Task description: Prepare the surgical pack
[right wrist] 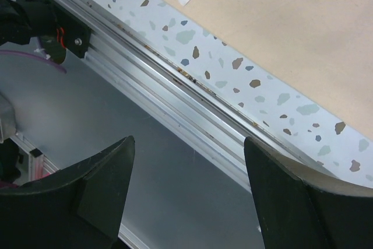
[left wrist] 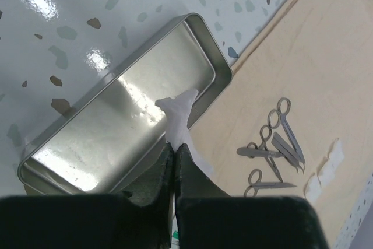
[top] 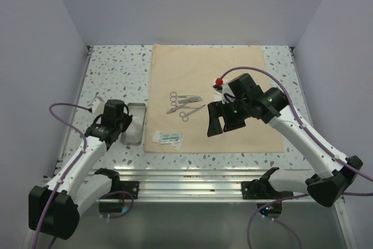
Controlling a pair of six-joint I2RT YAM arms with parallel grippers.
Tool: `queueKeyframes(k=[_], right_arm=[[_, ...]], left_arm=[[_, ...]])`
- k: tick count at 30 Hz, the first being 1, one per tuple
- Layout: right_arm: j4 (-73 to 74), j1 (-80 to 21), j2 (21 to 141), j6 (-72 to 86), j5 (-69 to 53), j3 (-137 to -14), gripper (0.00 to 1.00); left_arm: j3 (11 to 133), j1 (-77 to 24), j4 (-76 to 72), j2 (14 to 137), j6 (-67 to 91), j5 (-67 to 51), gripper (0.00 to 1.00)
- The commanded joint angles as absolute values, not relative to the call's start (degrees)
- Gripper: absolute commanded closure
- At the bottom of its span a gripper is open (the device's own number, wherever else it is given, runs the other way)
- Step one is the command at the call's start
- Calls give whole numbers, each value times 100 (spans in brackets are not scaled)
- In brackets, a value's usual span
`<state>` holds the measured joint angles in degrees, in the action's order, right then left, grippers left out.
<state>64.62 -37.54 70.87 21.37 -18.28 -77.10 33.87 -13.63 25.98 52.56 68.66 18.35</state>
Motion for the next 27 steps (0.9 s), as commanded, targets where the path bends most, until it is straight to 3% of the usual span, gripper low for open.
queueKeyframes(k=[1,27], right_arm=[[6679,-3770,6900,1873,-1995,-7734,20],[6653,-3894,6935,1758,-1890,-7743,20]], left_arm=[[3419,-1327,1979,5572,7725,2320,100],[3595,-1336,556,7585,8402,2856,100]])
